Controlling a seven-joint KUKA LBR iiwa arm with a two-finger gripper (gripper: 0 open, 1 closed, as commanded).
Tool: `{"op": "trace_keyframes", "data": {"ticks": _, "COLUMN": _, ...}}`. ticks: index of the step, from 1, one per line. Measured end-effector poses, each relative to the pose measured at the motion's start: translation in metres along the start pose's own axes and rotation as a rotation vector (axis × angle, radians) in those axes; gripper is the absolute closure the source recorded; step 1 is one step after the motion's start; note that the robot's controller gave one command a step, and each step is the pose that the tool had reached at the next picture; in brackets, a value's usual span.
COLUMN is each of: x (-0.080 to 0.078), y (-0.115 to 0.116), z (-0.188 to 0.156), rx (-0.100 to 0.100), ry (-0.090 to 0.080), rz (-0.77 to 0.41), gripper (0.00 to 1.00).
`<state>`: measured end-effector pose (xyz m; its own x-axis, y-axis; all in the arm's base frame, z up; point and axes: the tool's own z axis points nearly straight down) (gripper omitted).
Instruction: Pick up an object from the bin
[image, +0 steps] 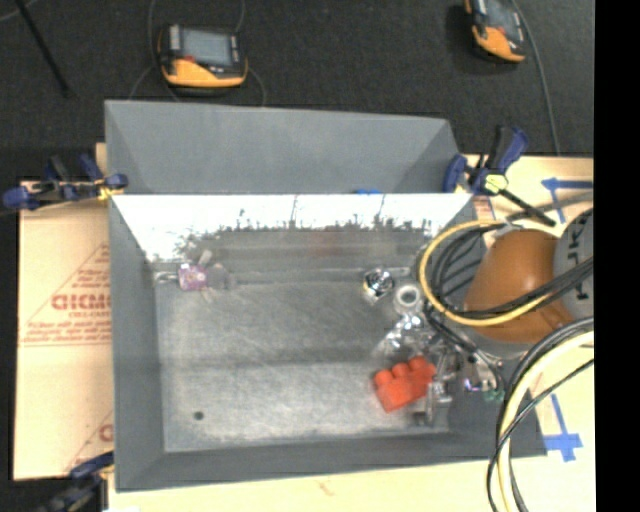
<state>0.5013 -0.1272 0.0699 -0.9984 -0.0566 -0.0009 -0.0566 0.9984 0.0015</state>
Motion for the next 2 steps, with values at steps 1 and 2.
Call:
{"op": "trace_keyframes", "data": {"ticks": 1, "x": -0.001, "y": -0.001, "z": -0.001, "rx": 0.002, "ry": -0.005, "rz": -0.001, "gripper": 1.0}}
{"op": "trace_keyframes", "data": {"ticks": 2, "x": -0.003, "y": -0.002, "z": -0.056, "rx": 0.005, "ry": -0.006, "rz": -0.002, "gripper": 1.0}}
